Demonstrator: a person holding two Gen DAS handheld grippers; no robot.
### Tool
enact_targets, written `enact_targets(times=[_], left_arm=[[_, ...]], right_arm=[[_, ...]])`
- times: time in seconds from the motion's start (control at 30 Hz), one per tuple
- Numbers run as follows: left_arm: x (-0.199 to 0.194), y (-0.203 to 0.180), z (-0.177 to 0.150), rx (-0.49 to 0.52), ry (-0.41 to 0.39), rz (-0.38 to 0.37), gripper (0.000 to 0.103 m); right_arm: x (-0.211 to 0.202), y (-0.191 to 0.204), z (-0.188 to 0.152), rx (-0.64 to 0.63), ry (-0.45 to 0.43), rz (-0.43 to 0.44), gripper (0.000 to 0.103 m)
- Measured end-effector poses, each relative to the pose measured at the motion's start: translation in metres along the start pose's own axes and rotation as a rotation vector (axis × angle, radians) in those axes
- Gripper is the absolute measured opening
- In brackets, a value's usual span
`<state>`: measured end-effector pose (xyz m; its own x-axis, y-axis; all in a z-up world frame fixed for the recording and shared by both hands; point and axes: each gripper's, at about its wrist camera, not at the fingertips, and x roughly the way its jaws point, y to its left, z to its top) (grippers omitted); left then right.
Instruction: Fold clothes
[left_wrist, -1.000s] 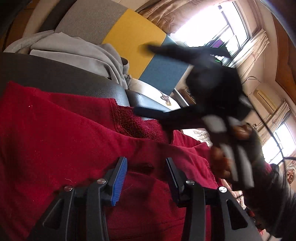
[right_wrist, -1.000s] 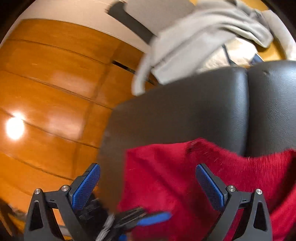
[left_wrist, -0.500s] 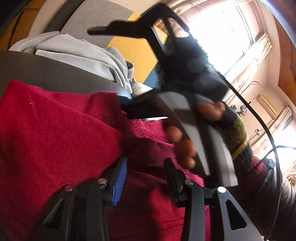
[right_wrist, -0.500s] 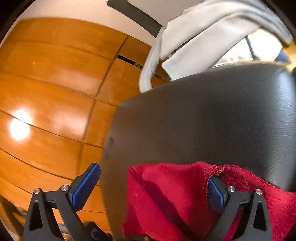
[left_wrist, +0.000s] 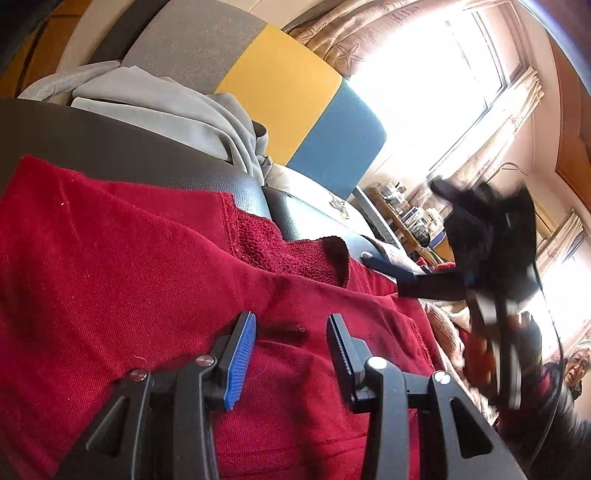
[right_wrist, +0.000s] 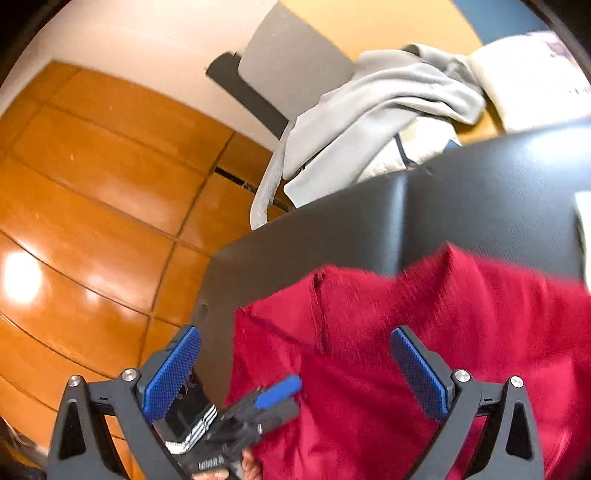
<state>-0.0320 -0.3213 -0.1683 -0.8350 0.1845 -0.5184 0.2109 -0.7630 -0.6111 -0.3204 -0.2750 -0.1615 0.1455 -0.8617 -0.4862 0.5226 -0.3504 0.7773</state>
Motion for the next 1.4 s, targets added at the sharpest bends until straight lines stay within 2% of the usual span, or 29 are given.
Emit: enact_targets(times=[0.07, 0.1, 0.17, 0.2, 0.23, 0.3, 0.47, 0.53, 0.57, 0.6, 0.63, 0.73, 0.83, 0.93, 1.03, 1.1, 1.17, 1.27, 1.4], left_arm=[[0.000, 0.001, 0.001, 0.000, 0.000, 0.000, 0.040], [0.001, 0.001, 0.001, -0.001, 0.000, 0.001, 0.039], [0.005, 0.001, 0.003, -0.003, 0.000, 0.005, 0.038], [0.004, -0.001, 0.003, 0.002, 0.002, 0.011, 0.037], [0.001, -0.003, 0.004, 0.009, 0.005, 0.019, 0.037], [-0.005, -0.008, 0.005, 0.022, 0.010, 0.035, 0.037], [-0.019, -0.020, 0.008, 0.056, 0.022, 0.075, 0.037], [-0.025, -0.025, 0.009, 0.070, 0.027, 0.090, 0.039], [-0.028, -0.027, 0.009, 0.077, 0.029, 0.098, 0.044], [-0.031, -0.030, 0.010, 0.084, 0.032, 0.106, 0.044], [-0.034, -0.032, 0.011, 0.091, 0.034, 0.114, 0.044], [-0.052, -0.034, -0.004, 0.119, 0.035, 0.160, 0.044], [-0.070, -0.024, -0.030, 0.110, 0.055, 0.225, 0.045], [-0.084, -0.004, -0.061, 0.049, 0.084, 0.291, 0.044], [-0.101, -0.001, -0.081, 0.093, 0.030, 0.310, 0.044], [-0.106, -0.002, -0.093, 0.153, 0.010, 0.332, 0.043], [-0.100, -0.004, -0.094, 0.181, 0.005, 0.360, 0.043], [-0.090, -0.005, -0.085, 0.204, 0.022, 0.381, 0.043], [-0.086, 0.001, -0.068, 0.153, 0.052, 0.374, 0.043]], right_arm=[[-0.005, -0.013, -0.018, 0.024, -0.025, -0.050, 0.103], [-0.010, -0.024, -0.027, 0.034, -0.044, -0.091, 0.098], [-0.020, -0.031, -0.040, -0.036, -0.136, -0.093, 0.089], [-0.021, -0.032, -0.044, -0.069, -0.162, -0.107, 0.079], [-0.022, -0.032, -0.048, -0.102, -0.187, -0.121, 0.075], [-0.022, -0.033, -0.053, -0.141, -0.218, -0.138, 0.076], [-0.018, -0.034, -0.047, -0.133, -0.212, -0.136, 0.076], [-0.021, -0.029, -0.041, -0.105, -0.152, -0.156, 0.077], [-0.021, -0.024, -0.037, -0.076, -0.102, -0.172, 0.085], [-0.022, -0.018, -0.037, -0.053, -0.085, -0.166, 0.103], [-0.033, -0.010, -0.040, -0.051, -0.096, -0.151, 0.103], [-0.068, 0.014, -0.063, -0.095, -0.141, -0.107, 0.103], [-0.087, 0.020, -0.105, -0.129, -0.101, -0.130, 0.103], [-0.096, 0.015, -0.148, -0.147, -0.042, -0.227, 0.103], [-0.104, 0.005, -0.191, -0.187, 0.002, -0.362, 0.103], [-0.110, 0.001, -0.212, -0.250, -0.026, -0.380, 0.103], [-0.113, -0.008, -0.221, -0.252, -0.086, -0.337, 0.103], [-0.110, -0.015, -0.217, -0.264, -0.143, -0.308, 0.103], [-0.096, -0.012, -0.211, -0.319, -0.125, -0.352, 0.103]])
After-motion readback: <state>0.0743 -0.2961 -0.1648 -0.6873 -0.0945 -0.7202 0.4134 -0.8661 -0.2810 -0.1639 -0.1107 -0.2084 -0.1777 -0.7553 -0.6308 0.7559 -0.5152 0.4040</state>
